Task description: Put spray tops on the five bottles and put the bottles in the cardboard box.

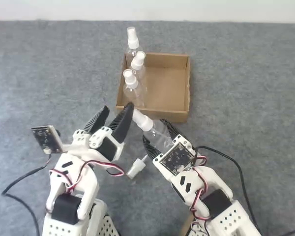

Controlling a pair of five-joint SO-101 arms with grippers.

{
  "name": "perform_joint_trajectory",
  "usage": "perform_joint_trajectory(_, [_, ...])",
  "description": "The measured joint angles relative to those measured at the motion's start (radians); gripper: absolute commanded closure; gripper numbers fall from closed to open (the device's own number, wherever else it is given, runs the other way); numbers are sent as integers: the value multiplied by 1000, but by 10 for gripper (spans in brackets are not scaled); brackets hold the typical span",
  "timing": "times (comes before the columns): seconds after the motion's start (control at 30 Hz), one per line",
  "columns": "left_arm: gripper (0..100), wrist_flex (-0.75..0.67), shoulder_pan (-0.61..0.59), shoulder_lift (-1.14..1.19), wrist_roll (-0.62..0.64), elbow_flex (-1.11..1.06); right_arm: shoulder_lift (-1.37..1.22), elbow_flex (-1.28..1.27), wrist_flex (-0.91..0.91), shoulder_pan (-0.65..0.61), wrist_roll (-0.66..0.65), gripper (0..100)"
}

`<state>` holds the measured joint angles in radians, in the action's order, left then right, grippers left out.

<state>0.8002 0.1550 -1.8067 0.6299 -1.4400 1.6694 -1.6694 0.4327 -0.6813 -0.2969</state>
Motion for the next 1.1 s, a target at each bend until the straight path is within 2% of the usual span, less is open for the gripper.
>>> perform_joint_trajectory(0.2, [753,0,-87,0,3,0,0,0,0,0,32,940])
perform_joint_trajectory(0.67, [752,0,-98,0,2,0,0,34,0,-9,109,940])
perform_joint_trajectory(0.83, [751,0,-15,0,6,0,0,34,0,-68,115,940])
perform_joint_trajectory(1.1, [754,-5,61,0,-31,3,-2,31,0,-75,117,940])
